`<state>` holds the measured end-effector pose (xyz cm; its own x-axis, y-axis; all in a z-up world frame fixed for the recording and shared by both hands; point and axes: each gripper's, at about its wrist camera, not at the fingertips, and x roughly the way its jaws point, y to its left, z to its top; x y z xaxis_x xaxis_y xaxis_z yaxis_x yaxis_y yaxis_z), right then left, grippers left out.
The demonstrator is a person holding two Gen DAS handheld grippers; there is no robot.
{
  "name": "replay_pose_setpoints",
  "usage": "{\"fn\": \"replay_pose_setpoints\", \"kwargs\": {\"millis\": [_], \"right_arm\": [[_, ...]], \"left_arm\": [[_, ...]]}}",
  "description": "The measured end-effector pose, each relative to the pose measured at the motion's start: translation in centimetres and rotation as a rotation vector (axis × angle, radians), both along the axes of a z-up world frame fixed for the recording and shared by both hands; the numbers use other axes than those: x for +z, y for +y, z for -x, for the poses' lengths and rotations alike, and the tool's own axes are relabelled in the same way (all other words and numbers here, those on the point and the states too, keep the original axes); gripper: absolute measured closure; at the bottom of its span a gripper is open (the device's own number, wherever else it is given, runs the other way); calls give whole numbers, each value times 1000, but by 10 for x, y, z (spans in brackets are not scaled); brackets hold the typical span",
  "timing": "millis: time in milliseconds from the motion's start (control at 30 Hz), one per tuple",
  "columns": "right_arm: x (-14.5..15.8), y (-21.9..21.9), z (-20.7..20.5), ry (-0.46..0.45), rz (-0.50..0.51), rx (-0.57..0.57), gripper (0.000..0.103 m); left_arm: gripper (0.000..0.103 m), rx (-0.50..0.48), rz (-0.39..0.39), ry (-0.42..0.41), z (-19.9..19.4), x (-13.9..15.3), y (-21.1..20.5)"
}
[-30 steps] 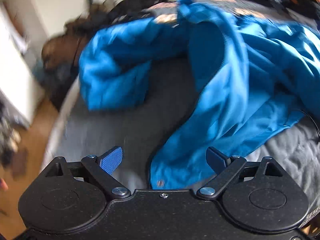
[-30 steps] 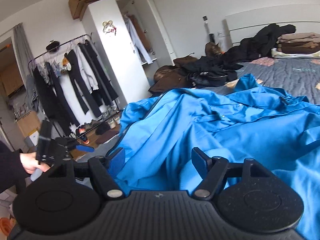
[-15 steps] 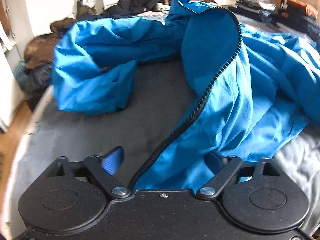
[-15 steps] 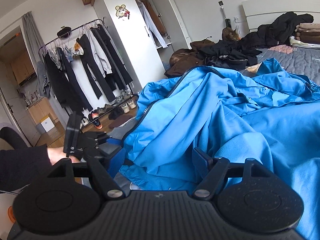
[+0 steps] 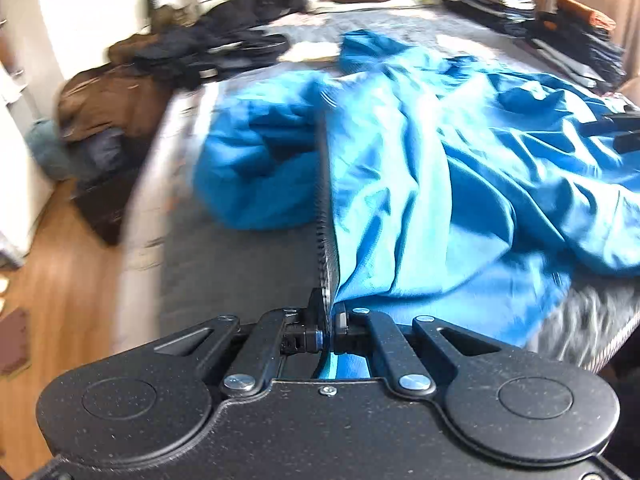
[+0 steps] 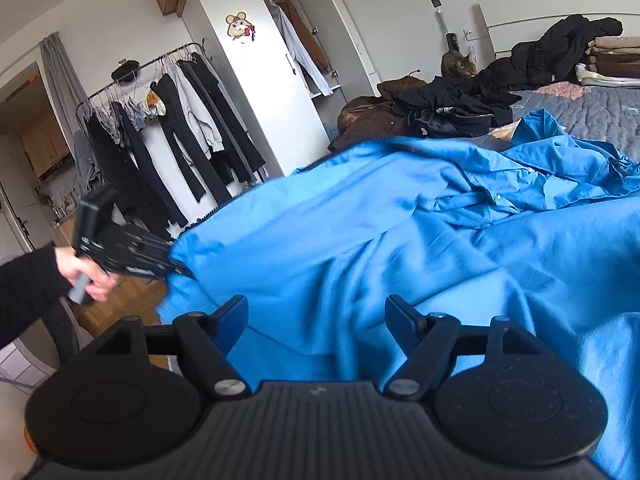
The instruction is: Fold clothes
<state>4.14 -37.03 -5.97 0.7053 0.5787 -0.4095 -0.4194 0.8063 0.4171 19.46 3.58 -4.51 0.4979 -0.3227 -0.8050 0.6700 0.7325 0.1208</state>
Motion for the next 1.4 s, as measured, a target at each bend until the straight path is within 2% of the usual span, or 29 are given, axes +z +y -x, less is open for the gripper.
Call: {"fn": "replay_pose_setpoints", "kwargs": {"millis": [67, 133, 200, 267, 333, 400, 433, 467, 533, 600, 667, 700, 767, 867, 1000, 1067, 1167, 1267, 1400], "right_arm": [[4, 0, 2, -8, -8, 3, 28], [6, 1, 3, -13, -4, 8, 28], [8, 3, 5, -16, 3, 14, 28], [9, 5, 5, -20, 12, 21, 28], [12, 6, 6, -28, 22, 23, 28], [17, 4, 10, -43, 31, 8, 28], [20, 1, 13, -52, 32, -4, 28], [23, -2, 16, -60, 32, -17, 28], [27, -12, 22, -70, 37, -61, 28], [30, -23, 29, -69, 42, -120, 28], [31, -33, 36, -66, 55, -182, 28], [32, -37, 39, -62, 67, -217, 28], [34, -48, 52, -61, 81, -288, 28], [38, -71, 80, -67, 98, -379, 27], [38, -111, 122, -45, 185, -513, 27], [35, -132, 145, -34, 242, -570, 27], [23, -168, 179, 9, 292, -661, 27], [4, -205, 208, 72, 314, -754, 27], [-32, -245, 238, 161, 288, -818, 27]], "left_arm": [[100, 19, -78, 19, 5, 1, 12], [100, 36, -137, 61, 7, -13, 18], [99, 85, -161, 82, 5, -37, 20], [92, 134, -197, 109, 2, -62, 16], [88, 129, -240, 131, 9, -76, 7], [74, 83, -245, 98, 26, -72, -4], [59, 69, -236, 54, 36, -63, -7], [47, 60, -205, -1, 47, -50, -10], [41, 52, -96, -109, 67, -17, -19], [39, 61, 53, -179, 81, 16, -32], [27, 69, 169, -250, 99, 40, -57], [25, 62, 213, -282, 109, 47, -74], [24, 21, 308, -291, 123, 53, -113], [24, -105, 428, -229, 146, 46, -179], [24, -247, 446, -175, 184, 19, -259], [23, -287, 453, -156, 199, 5, -290], [23, -349, 454, -96, 216, -10, -320], [23, -406, 404, -133, 229, -16, -350], [22, -410, 430, -106, 234, -12, -356]]}}
